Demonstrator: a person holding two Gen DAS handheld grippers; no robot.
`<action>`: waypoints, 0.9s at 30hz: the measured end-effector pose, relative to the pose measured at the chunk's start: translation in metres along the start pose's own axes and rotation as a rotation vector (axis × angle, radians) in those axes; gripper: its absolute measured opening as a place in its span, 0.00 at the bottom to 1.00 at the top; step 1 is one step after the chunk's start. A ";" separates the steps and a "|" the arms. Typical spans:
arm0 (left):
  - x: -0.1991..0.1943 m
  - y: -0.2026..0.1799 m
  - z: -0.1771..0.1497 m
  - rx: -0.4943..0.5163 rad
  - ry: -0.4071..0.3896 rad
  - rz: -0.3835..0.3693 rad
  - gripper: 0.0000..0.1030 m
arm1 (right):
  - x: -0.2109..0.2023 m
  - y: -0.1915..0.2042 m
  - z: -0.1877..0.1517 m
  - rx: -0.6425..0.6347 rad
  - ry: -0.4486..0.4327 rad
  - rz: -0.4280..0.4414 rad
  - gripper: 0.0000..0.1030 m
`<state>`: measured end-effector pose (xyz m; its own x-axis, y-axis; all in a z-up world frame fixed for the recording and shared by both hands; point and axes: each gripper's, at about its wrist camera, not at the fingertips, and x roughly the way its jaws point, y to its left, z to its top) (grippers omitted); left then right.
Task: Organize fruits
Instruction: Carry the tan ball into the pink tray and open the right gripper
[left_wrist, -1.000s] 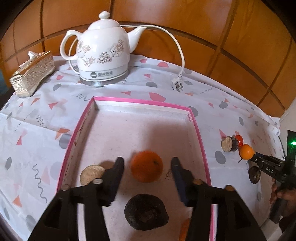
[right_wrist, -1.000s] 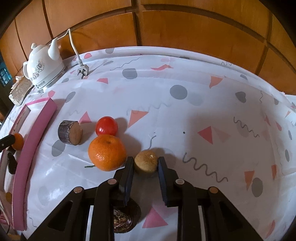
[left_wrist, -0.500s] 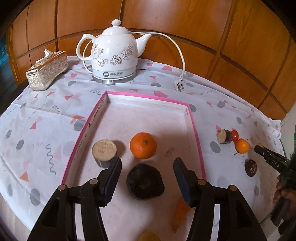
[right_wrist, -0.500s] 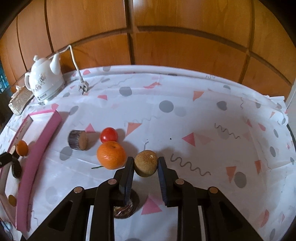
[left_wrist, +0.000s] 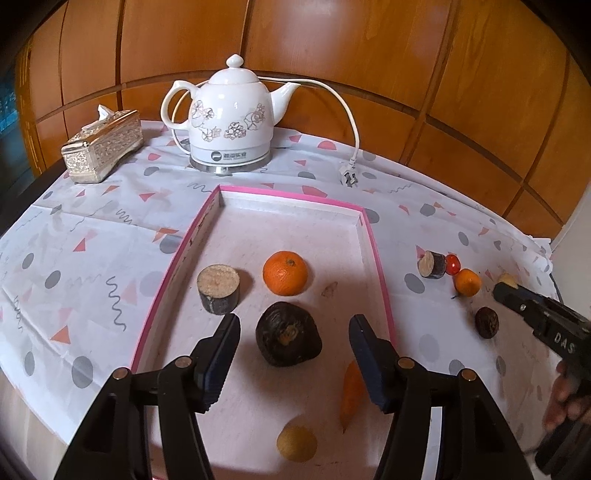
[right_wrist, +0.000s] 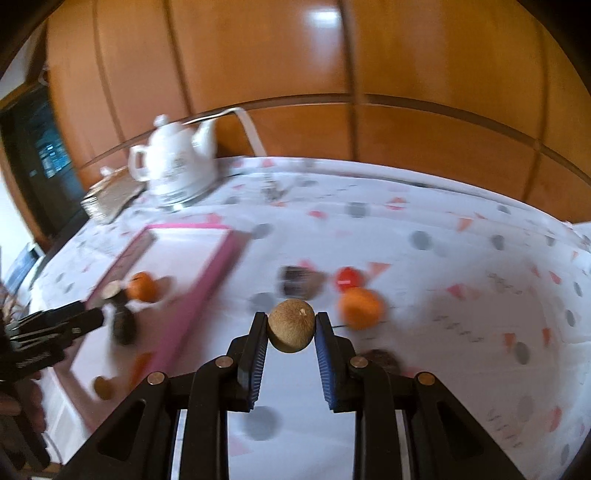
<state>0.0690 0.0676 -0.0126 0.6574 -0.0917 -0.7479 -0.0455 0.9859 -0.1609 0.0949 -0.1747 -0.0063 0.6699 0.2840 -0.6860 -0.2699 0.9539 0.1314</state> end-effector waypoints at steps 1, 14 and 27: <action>-0.001 0.001 -0.001 -0.003 -0.001 0.000 0.60 | 0.001 0.012 0.000 -0.014 0.004 0.023 0.25; -0.020 0.038 -0.012 -0.065 -0.040 0.045 0.63 | 0.027 0.109 -0.002 -0.130 0.063 0.178 0.25; -0.020 0.044 -0.016 -0.080 -0.035 0.049 0.64 | 0.045 0.124 -0.005 -0.133 0.111 0.178 0.32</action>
<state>0.0414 0.1102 -0.0151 0.6785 -0.0375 -0.7337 -0.1370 0.9747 -0.1765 0.0882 -0.0442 -0.0247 0.5255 0.4269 -0.7359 -0.4700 0.8667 0.1671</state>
